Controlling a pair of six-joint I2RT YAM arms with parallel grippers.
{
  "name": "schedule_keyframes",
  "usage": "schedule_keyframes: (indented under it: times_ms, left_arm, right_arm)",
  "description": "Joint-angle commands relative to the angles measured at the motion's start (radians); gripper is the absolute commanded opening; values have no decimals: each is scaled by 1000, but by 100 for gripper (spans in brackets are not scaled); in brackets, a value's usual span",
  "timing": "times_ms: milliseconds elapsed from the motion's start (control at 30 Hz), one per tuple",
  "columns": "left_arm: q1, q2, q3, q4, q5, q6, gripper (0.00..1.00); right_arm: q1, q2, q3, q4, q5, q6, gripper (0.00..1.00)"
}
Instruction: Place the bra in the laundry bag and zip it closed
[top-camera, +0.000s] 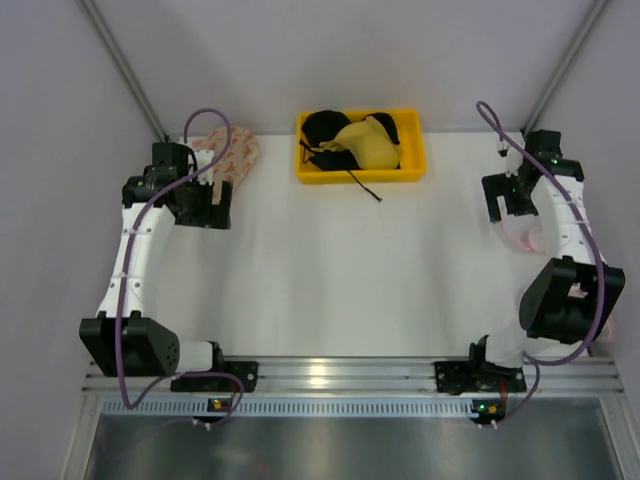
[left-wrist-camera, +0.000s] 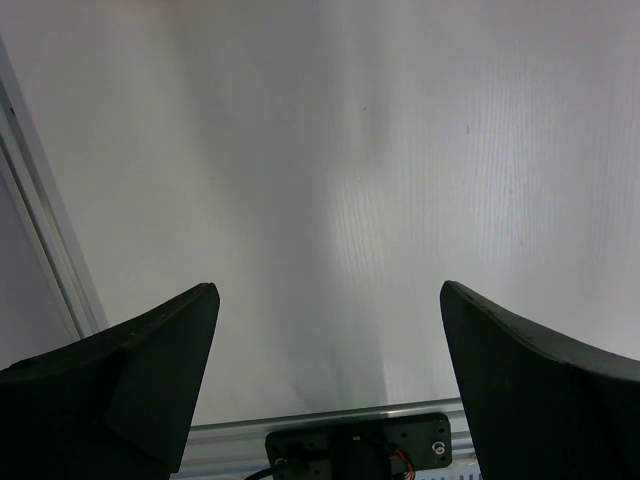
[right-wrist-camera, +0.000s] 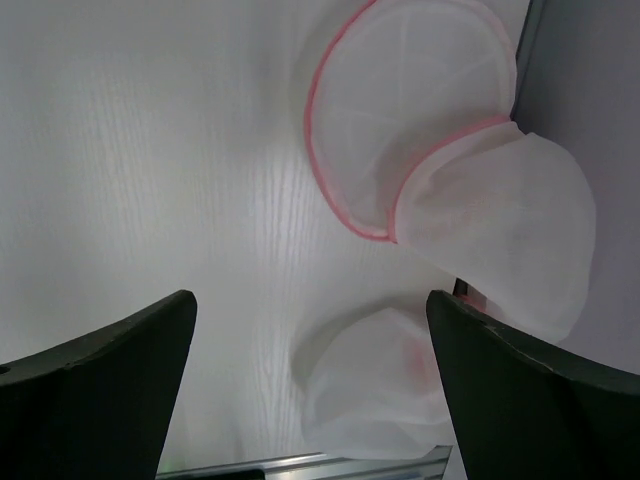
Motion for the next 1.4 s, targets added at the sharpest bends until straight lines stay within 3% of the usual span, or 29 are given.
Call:
schedule_keyframes:
  times_ms: [0,200,300,533,700,733,1000,1267,1367]
  left_arm:
    - [-2,-20,41,-22,2,-4,98]
    - [-2,-15,46,-22,31,-19,98]
    - [-4,-18,49,-22,33,-24,98]
    - [-4,-25,56,-22,36,-16,98]
    - [-4,-20,66,-22,33,-22,98]
    - [-4,-21,66,-21,34,-22,98]
    - [-4,-26,67,-19,62,-13,98]
    - [-2,-44,73,-16,254,-25,98]
    - [-2,-48,72,-16,318,-33,98]
  right_arm:
    - [-37,72,-8,94,15,-12,99]
    - [-54,227,18,156,-28,23,99]
    - [-55,273,29,185,-31,31,91]
    - [-54,354,24,200,-86,36,38]
    - [-54,376,-11,243,-102,8,11]
    - [-54,380,-14,245,-100,8,0]
    - [-14,253,-60,211,-264,5,0]
    - [340,84,-201,202,-401,-18,0]
    - [468,70,-221,231,-345,37,0]
